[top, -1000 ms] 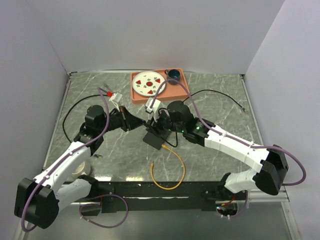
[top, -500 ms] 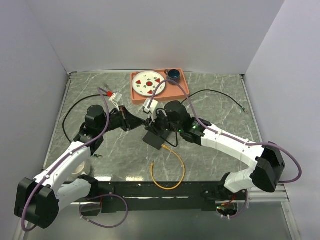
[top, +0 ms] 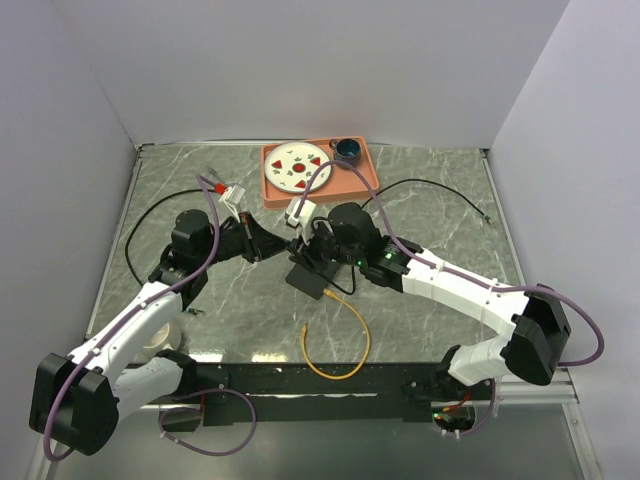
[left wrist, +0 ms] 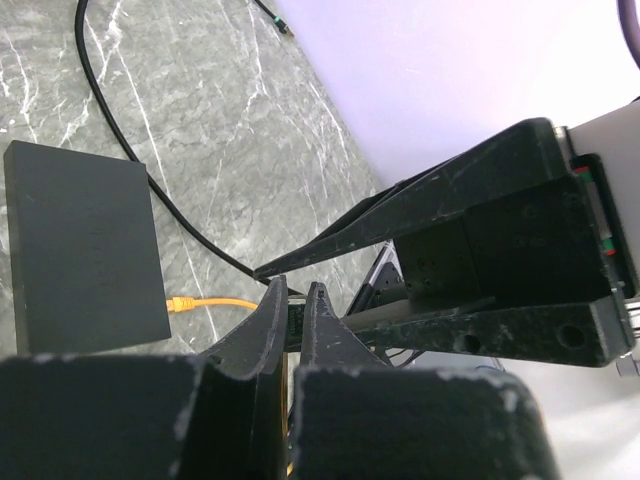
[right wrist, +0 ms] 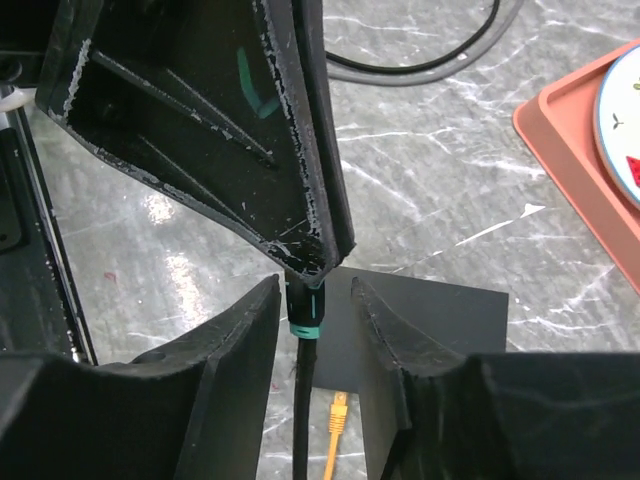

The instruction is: Insert the plug into the switch port

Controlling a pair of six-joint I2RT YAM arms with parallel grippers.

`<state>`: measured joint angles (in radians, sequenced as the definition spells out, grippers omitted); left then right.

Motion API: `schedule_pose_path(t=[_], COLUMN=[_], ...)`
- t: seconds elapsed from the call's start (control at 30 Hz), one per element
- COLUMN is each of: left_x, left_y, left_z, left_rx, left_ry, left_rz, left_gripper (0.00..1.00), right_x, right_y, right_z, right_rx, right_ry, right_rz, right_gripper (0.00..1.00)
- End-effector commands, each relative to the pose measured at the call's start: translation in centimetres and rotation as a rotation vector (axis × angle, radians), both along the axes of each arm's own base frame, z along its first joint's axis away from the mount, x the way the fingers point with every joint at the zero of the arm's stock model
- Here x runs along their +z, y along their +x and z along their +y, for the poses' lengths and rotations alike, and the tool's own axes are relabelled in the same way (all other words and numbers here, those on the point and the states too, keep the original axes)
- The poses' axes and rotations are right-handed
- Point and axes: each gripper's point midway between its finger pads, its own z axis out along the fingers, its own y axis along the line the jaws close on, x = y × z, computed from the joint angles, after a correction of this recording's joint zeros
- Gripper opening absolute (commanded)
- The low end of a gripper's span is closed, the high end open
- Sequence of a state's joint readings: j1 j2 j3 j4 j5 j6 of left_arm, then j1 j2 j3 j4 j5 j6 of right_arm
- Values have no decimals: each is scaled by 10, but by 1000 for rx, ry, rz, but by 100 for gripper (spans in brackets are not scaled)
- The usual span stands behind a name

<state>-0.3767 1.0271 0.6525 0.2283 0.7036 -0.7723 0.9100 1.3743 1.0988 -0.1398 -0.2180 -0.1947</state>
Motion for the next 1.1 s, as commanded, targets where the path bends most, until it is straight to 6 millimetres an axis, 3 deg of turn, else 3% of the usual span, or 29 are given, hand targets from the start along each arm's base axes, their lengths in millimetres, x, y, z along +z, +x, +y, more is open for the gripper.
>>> schedule_pose_path(t=[0.0,0.1,0.23,0.4,0.5,0.57,0.63,0.67,0.77,0.87,1.07], left_x=[23,23,23,22,22,22,22,21,19,22,9], left_y=[1,1,1,1,2,3,5,8,19,28,44], left_z=[-4,-4,-3,-2,-2,-2,-2,-1,3,9,16], left_rx=[-16,-19,-13,-9,-7,-3,7,22,78,132,175], left_ry=[-32,-33,-28,-27,-26,-25,-19,-15,13,21,43], left_rz=[-64,-64,-65,-64,-62,-64,-65,-63,-57,-59,-37], left_gripper=[1,1,1,1,1,2,18,50,82,94,99], right_x=[32,31,30,28,26,26,25,23,17,10,-13], right_y=[3,2,1,2,0,-1,-1,-1,-4,-3,4], right_z=[0,0,0,-4,-6,-9,-11,-13,-19,-28,-52], right_rx=[-18,-15,-11,-25,-27,-30,-34,-38,-48,-82,-159], right_ry=[79,76,73,56,51,50,45,37,21,9,-9], right_rz=[-64,-60,-57,-51,-50,-52,-54,-52,-51,-43,14], right_gripper=[42,34,31,19,1,0,0,0,0,0,0])
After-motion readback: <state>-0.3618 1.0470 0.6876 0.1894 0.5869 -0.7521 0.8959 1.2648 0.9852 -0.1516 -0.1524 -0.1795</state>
